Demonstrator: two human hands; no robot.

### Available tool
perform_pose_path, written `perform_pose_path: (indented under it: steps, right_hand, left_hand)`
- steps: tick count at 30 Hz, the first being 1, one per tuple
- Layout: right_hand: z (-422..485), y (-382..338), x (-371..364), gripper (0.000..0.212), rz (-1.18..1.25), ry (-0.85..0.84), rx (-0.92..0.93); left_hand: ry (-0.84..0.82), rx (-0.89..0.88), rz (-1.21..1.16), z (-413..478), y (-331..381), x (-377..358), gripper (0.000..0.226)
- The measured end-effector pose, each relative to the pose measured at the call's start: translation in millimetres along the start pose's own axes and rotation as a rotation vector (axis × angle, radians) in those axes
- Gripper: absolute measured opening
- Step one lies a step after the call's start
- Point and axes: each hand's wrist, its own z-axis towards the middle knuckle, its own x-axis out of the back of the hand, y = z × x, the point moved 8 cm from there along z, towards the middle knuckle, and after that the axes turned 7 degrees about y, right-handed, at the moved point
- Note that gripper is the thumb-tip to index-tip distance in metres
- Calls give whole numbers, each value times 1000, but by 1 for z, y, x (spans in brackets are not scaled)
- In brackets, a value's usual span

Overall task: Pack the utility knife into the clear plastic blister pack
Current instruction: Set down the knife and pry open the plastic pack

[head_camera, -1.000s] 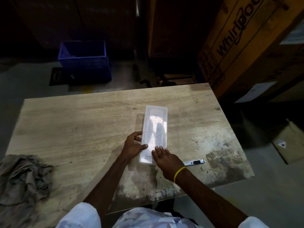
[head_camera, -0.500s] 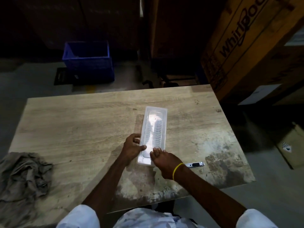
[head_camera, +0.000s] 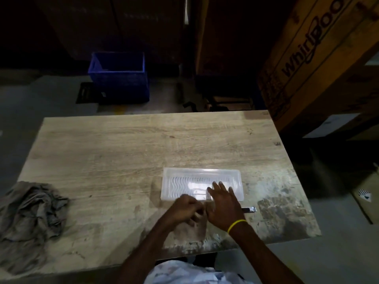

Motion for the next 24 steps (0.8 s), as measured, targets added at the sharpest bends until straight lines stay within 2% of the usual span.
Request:
perform_pose_path:
  steps: [1, 4, 5, 6, 8, 10, 12, 14, 16, 19, 21, 24]
  right_hand:
    - [-4, -1, -6, 69, -17, -47, -5]
    - [-4, 2, -14, 73, -60, -131, 30]
    - [0, 4, -13, 75, -56, -143, 46]
    - [6, 7, -13, 79, -48, -163, 61]
    - [20, 13, -10, 84, -62, -206, 97]
    - [34, 18, 0, 79, -96, -161, 96]
    - [43, 20, 12, 75, -129, -60, 47]
    - [43, 4, 15, 80, -108, -67, 62]
    - [31, -27, 6, 85, -69, -152, 158]
    - [6, -65, -12, 96, -158, -243, 247]
    - [-1, -76, -23, 101, -224, -248, 219]
    - [1, -80, -28, 95, -226, -240, 146]
  left_hand:
    - [120, -83, 11, 1, 11, 19, 25]
    - [679, -340, 173, 3, 39, 93, 15]
    - [792, -368, 250, 5, 42, 112, 17]
    - [829, -363, 323, 13, 40, 126, 28]
    - [754, -267, 369, 33, 28, 142, 42]
    - [630, -206, 203, 40, 15, 139, 36]
    - [579, -157, -11, 34, 3, 126, 28]
    - [556, -101, -160, 26, -11, 109, 26]
    - [537, -71, -264, 21, -24, 93, 25]
    - [568, -62, -310, 17, -38, 81, 23]
    - [587, -70, -334, 14, -40, 79, 25]
    - [593, -74, -372, 13, -39, 79, 27]
